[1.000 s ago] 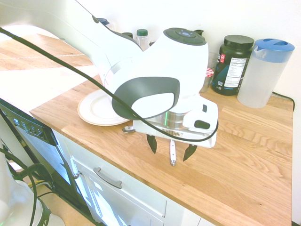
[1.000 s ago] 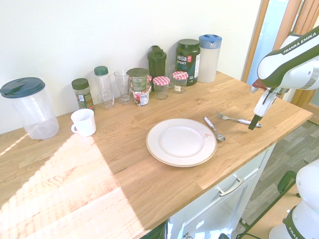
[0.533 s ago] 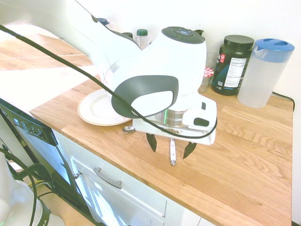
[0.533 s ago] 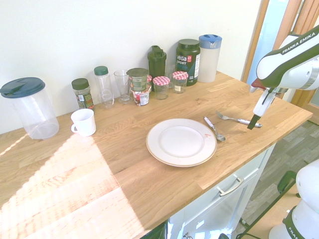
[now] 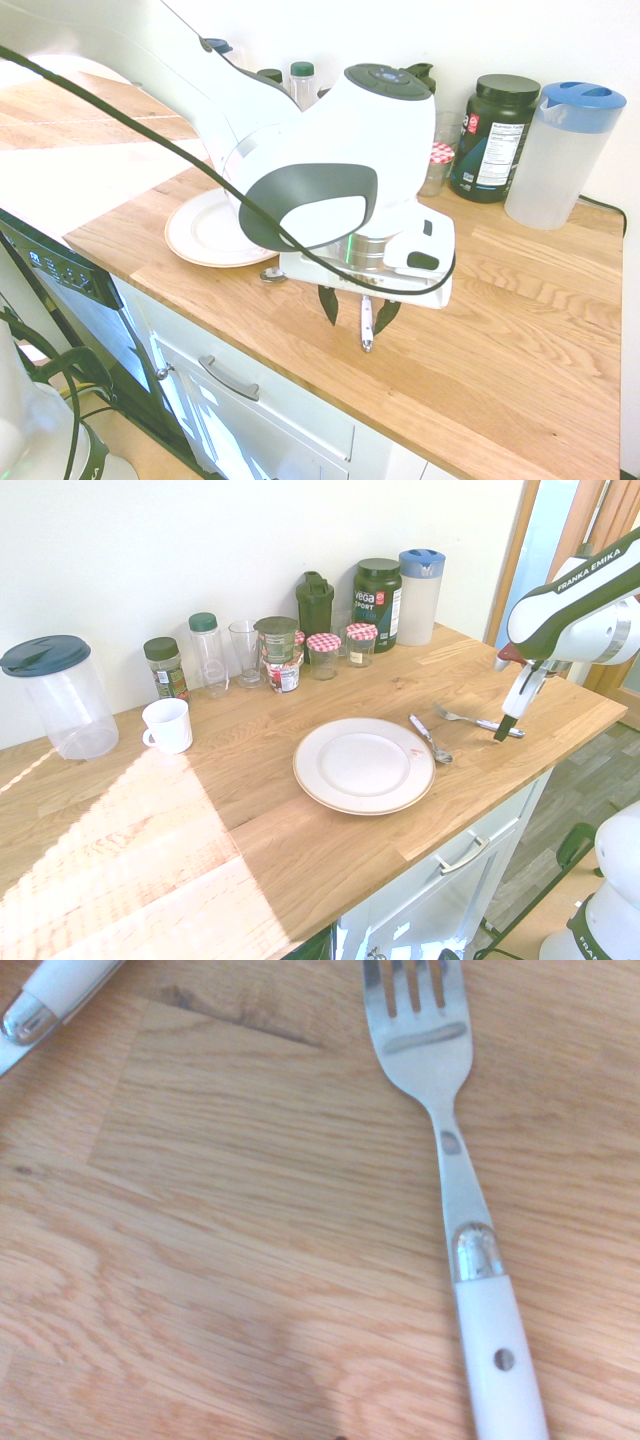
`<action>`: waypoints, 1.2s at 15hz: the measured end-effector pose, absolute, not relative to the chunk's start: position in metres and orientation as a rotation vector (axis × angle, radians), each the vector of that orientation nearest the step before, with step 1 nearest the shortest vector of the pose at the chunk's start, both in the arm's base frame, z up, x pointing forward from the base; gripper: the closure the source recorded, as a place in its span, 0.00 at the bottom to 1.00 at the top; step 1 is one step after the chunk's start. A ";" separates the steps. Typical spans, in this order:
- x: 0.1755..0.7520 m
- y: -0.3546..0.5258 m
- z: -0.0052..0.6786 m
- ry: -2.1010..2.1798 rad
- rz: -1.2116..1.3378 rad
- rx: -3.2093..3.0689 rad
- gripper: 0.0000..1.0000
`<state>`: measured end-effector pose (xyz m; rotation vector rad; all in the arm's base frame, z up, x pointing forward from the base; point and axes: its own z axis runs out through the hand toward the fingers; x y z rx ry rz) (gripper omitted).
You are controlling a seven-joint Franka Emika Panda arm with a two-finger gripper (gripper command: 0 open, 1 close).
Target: Put the fork into the plate
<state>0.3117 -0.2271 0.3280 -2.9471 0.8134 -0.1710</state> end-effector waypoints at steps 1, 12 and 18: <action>0.312 -0.227 0.327 0.818 -0.169 -2.944 1.00; 0.315 -0.227 0.326 0.819 -0.196 -2.945 1.00; 0.315 -0.228 0.329 0.804 -0.211 -2.950 1.00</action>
